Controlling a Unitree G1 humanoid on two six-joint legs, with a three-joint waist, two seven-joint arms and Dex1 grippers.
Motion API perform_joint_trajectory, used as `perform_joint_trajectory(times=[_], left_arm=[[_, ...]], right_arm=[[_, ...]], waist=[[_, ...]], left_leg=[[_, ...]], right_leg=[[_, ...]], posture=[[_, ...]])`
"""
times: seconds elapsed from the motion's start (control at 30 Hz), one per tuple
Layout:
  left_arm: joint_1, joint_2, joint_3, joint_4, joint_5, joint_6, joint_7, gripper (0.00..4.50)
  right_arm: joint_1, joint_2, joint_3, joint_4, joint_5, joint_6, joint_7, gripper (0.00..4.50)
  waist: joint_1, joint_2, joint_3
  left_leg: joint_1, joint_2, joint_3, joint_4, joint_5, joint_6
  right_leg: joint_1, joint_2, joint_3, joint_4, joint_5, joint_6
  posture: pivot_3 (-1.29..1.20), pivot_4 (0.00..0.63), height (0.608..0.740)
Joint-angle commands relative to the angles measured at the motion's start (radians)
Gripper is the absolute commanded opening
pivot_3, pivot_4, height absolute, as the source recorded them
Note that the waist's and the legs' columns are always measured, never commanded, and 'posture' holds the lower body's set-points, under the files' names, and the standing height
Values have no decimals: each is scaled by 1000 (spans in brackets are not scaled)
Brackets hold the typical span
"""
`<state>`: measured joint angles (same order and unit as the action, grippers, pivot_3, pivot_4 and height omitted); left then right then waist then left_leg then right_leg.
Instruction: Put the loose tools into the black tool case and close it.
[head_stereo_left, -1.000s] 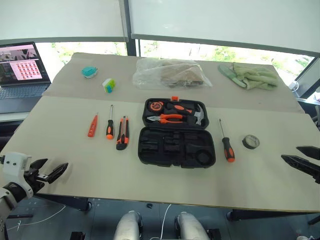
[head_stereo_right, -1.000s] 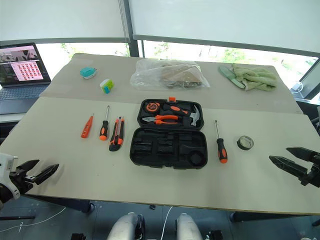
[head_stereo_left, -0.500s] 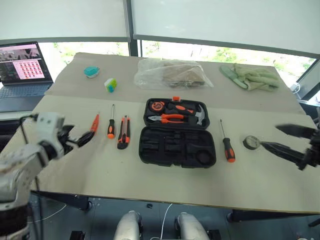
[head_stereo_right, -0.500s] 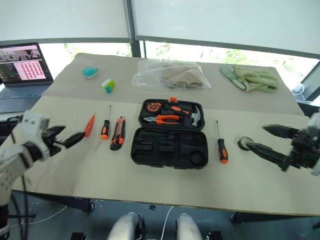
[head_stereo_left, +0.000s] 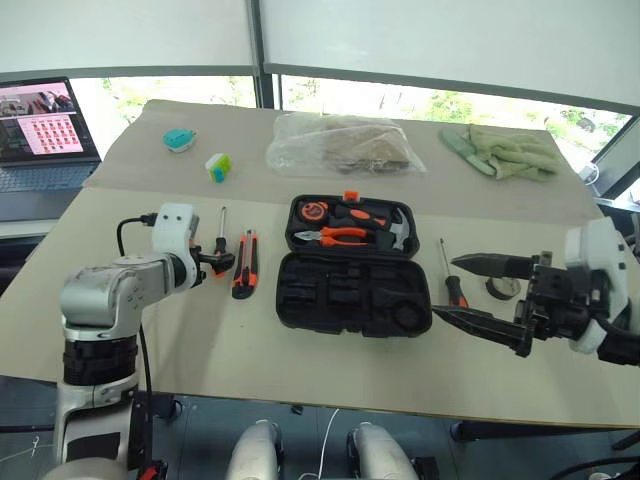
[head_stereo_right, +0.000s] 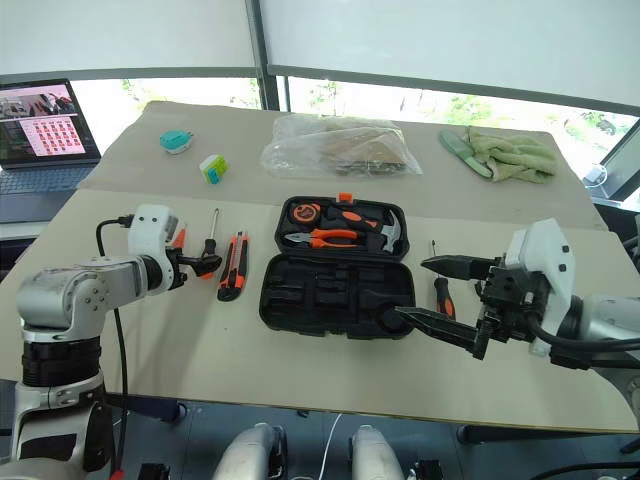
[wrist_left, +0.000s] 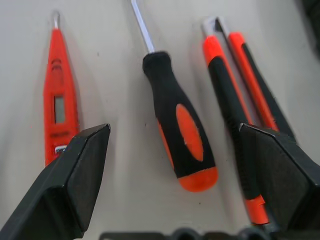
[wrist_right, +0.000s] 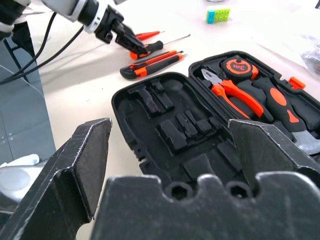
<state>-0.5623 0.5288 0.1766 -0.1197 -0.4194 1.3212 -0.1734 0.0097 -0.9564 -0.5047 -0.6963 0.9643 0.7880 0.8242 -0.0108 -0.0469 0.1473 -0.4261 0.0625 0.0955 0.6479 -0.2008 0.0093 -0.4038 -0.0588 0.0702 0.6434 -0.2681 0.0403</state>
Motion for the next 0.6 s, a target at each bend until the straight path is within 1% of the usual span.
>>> perform_joint_trajectory(times=[0.03,0.07,0.13,0.2,0.23,0.27,0.3,0.37,0.4,0.43,0.53,0.6], left_arm=[[-37,-26,-21,31,33,-39,8,4429],[-39,-31,-23,40,39,-44,7,4429],[-38,-47,-33,71,53,-56,6,3919],[-32,-64,-46,98,60,-71,-3,3453],[-30,-70,-48,107,64,-73,-6,2910],[-30,-74,-47,114,69,-72,-8,2648],[-30,-77,-43,121,73,-71,-7,2188],[-32,-84,-26,132,82,-73,4,1532],[-34,-87,-17,136,85,-73,9,1133],[-41,-91,-5,138,88,-73,15,894],[-78,-98,27,135,91,-72,25,867],[-112,-91,33,131,97,-102,22,867]], right_arm=[[-10,14,-3,-16,7,-31,-13,4356],[-11,17,-1,-15,8,-33,-16,4356],[-16,24,-5,-18,16,-33,-24,4500],[-20,29,-10,-23,34,-31,-31,4500],[-20,30,-11,-26,40,-32,-34,4500],[-18,30,-12,-30,41,-33,-35,4500],[-16,30,-12,-33,42,-35,-36,4500],[-8,31,-20,-39,50,-36,-40,4500],[-5,32,-24,-42,56,-36,-43,4500],[1,33,-32,-44,61,-36,-46,4500],[24,36,-50,-49,62,-38,-48,4500],[35,38,-58,-48,59,-40,-50,4500]], waist=[[2,0,0],[3,0,0],[4,0,0],[5,0,0],[7,0,0],[9,0,0],[12,0,0],[16,0,0],[17,0,0],[18,0,0],[22,0,0],[22,0,0]], left_leg=[[0,0,0,0,0,0],[-1,-1,-1,0,0,0],[-1,-1,-1,1,0,0],[0,-1,-1,1,0,0],[0,-1,-1,1,0,0],[0,-1,-1,1,0,0],[1,-1,-1,1,0,0],[1,-1,-1,2,0,0],[1,-1,-1,2,0,0],[1,-1,-2,2,0,0],[1,-1,-2,3,0,0],[0,-1,-2,4,0,0]], right_leg=[[0,0,0,0,0,0],[0,0,0,0,0,0],[0,0,0,0,0,0],[0,0,0,1,0,0],[0,-1,0,1,0,0],[1,-1,0,1,0,0],[1,-1,0,1,0,0],[1,-1,-1,2,0,0],[2,-1,-1,2,0,0],[2,-1,-1,2,0,0],[2,-1,-1,2,0,0],[2,-1,-1,3,0,0]], posture=[[0,150,740],[0,150,740],[0,150,740],[0,150,740],[0,150,740],[0,150,740],[0,150,740],[0,150,740],[0,150,740],[0,150,740],[0,150,740],[0,150,740]])
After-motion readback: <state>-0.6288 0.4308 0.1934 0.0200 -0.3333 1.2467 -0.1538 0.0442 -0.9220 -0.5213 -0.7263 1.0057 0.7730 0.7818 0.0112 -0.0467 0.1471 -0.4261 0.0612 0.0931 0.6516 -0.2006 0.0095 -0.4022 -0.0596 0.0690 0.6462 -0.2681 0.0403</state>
